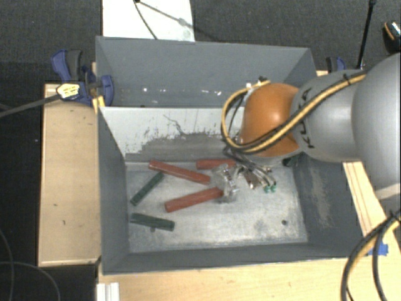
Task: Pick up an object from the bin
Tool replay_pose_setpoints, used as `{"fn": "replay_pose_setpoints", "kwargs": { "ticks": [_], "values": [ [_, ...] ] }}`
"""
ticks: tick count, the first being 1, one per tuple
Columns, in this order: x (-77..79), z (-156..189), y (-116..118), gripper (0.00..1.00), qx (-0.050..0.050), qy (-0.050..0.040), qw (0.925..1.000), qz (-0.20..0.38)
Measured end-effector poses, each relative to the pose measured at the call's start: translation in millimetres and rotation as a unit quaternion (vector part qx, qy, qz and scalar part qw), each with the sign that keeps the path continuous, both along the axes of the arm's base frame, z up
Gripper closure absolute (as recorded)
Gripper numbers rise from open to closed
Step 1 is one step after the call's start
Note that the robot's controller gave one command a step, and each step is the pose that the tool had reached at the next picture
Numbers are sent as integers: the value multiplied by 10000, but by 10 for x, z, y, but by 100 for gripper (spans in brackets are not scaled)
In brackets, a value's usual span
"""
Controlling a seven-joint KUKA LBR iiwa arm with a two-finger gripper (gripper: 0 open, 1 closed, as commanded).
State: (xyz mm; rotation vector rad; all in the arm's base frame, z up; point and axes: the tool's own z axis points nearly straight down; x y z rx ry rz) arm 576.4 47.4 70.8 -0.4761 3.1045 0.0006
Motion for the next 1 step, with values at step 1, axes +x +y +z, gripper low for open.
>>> {"fn": "replay_pose_setpoints", "kwargs": {
  "ticks": [1],
  "values": [
    [17,1523,-294,100,-6,-53,9974,723]
  ]
}}
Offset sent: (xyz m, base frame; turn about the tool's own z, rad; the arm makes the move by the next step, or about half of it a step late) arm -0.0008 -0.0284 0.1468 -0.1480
